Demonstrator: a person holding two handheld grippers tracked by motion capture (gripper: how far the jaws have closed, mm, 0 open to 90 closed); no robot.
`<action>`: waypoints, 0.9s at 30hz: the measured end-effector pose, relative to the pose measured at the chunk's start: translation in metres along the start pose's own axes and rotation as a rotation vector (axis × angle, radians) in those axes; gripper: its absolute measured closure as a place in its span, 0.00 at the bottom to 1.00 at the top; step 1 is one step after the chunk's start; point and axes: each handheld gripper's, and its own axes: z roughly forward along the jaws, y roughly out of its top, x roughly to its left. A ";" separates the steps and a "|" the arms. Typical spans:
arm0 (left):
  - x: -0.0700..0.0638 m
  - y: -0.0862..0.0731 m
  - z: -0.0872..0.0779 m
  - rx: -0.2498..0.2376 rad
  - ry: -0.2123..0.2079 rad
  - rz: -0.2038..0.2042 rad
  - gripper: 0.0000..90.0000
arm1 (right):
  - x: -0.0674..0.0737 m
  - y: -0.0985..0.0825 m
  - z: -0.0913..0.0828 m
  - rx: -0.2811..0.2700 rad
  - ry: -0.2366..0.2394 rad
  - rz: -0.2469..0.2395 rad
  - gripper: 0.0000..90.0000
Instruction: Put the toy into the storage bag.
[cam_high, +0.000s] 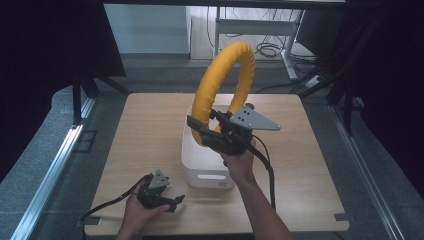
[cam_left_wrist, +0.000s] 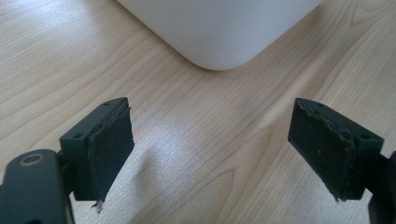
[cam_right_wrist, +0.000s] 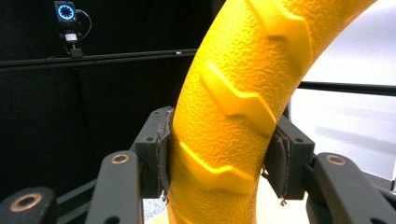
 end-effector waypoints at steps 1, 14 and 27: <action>0.000 0.000 0.000 0.000 0.000 -0.001 0.16 | 0.000 -0.002 0.000 0.007 0.003 0.005 0.53; 0.000 0.000 0.000 0.001 0.000 0.000 0.16 | 0.005 -0.016 0.004 0.013 0.008 0.031 0.53; 0.000 0.000 0.001 0.003 0.002 0.002 0.16 | 0.011 -0.038 0.011 0.023 0.012 0.069 0.53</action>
